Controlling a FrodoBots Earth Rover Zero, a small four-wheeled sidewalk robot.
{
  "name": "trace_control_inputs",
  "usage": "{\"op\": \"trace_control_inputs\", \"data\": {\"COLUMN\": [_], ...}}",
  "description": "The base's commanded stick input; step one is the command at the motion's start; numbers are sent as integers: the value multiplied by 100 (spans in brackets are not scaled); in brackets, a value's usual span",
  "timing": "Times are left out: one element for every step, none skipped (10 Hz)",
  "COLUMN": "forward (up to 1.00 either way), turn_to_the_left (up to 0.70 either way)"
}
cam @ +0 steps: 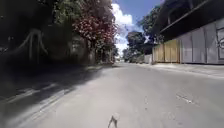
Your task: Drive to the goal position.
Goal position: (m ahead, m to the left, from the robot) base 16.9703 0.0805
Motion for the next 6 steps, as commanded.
{"op": "trace_control_inputs", "data": {"forward": [100, 100, 100, 100, 100, 100], "turn_to_the_left": [1, 0, -1, -3, -5, -19]}}
